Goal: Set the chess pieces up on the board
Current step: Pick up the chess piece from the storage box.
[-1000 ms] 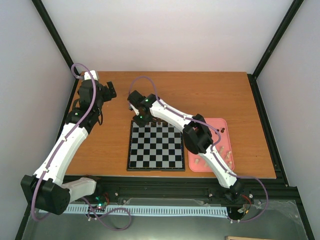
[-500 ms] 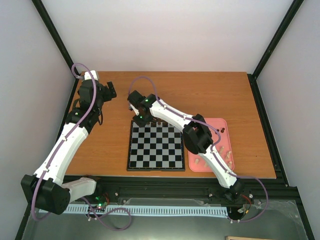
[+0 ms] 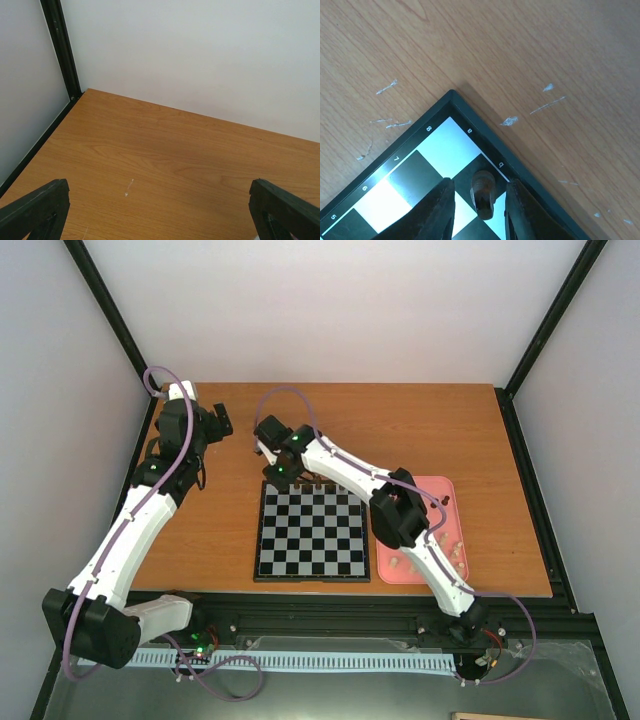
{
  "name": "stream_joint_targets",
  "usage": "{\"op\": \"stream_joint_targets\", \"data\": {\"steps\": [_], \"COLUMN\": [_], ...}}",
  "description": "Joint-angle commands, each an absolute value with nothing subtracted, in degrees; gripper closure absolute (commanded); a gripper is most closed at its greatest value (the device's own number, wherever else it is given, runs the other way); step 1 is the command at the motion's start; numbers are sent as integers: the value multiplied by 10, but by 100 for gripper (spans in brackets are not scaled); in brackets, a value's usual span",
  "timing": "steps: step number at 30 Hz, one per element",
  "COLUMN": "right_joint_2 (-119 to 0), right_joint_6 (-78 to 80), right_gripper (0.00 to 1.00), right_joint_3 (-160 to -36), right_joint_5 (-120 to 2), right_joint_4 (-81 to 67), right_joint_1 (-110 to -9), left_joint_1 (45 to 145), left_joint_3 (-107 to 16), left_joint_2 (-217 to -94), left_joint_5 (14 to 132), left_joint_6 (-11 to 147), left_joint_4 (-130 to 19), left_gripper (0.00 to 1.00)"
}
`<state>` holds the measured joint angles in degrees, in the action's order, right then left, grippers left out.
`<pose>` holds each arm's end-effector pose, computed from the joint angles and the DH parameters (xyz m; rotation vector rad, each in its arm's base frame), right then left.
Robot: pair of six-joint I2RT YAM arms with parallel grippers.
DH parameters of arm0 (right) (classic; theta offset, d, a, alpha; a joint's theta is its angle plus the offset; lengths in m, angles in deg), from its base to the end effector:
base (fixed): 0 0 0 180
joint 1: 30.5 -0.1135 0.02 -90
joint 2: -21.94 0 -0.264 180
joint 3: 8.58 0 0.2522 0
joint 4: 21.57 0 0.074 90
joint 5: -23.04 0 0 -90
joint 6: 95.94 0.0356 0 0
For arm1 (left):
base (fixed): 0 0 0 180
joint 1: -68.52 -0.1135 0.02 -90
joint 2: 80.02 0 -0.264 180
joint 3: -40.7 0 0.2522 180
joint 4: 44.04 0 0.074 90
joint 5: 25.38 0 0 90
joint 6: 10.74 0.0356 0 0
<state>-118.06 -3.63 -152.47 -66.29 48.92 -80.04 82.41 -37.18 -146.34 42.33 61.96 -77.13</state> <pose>0.3354 0.3939 0.1997 -1.1116 2.5341 0.2651 0.2562 -0.0494 0.3666 -0.3112 1.8919 0.0129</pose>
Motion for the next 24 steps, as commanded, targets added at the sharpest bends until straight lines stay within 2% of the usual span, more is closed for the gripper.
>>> {"op": "stream_joint_targets", "data": {"steps": [1,4,9,15,18,24], "right_joint_2": [-1127,-1104,-1081,-1034,-989,-865], "right_joint_6": [-34,-28,-23,-19,-8,35], "right_gripper": [71,64,64,63,57,55], "right_joint_3": [-1513,-1488,-1479,-1412,-1361,-1208], "right_joint_5": [-690,-709,-724,-773,-810,-831], "right_joint_4": [460,433,417,384,374,338], "right_joint_1": [-805,-805,-804,-804,-790,-718], "left_joint_1": [826,826,826,826,826,826], "left_joint_3": [-378,-377,-377,-378,-380,-384], "left_joint_2": [-1470,-1470,-1469,-1472,-1477,-1489], "left_joint_5": [418,418,417,416,408,406], "left_joint_6": [630,630,630,631,633,634], "left_joint_4": [-759,-760,-760,-760,-761,-761], "left_gripper": [0,0,0,0,0,0]}}
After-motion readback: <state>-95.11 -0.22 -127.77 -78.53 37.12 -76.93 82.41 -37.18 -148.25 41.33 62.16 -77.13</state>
